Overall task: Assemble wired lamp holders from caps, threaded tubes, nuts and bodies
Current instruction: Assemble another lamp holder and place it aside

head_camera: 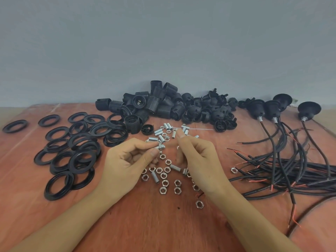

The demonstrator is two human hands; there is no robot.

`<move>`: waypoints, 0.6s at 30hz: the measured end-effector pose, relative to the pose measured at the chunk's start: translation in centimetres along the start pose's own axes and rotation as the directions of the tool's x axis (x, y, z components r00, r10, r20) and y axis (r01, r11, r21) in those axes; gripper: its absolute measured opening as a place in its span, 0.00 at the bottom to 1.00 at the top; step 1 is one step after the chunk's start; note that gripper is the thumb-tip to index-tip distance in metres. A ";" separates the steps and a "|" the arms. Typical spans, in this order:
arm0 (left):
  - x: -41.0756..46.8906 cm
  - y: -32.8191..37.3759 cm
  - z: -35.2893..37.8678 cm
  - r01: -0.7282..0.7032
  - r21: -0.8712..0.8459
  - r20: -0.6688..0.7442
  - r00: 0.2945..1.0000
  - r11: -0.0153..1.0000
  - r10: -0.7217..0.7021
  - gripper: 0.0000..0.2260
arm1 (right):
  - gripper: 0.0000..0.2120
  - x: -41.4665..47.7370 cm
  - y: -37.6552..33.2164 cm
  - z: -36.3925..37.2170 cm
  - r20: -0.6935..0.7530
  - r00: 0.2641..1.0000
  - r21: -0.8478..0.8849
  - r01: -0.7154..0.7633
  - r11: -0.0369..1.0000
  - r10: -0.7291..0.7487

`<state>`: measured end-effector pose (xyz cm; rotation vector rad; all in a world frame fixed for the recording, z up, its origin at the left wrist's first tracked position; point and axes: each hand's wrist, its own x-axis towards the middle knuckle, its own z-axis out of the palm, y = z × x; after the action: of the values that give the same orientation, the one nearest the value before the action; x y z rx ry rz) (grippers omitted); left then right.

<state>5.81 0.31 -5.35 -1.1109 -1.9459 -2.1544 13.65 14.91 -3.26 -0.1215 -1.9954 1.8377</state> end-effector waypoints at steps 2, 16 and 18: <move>0.0 0.0 0.0 0.003 0.009 0.001 1.000 1.000 -0.003 0.06 | 0.23 0.0 0.0 0.0 0.053 0.999 -0.026 0.010 1.000 -0.008; 0.0 -0.5 -0.7 0.024 0.137 0.052 0.998 0.990 -0.032 0.06 | 0.25 7.4 1.7 -3.9 -0.232 0.964 -0.762 -0.097 0.640 -0.130; 0.0 -0.5 -0.8 0.018 0.167 0.054 0.998 0.986 -0.027 0.06 | 0.27 9.5 2.0 -4.8 -0.250 0.961 -0.835 -0.155 0.529 -0.114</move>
<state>5.19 -0.29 -5.74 -1.1378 -2.1262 -1.9471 6.34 22.84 -2.73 -0.6536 -2.4771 0.5950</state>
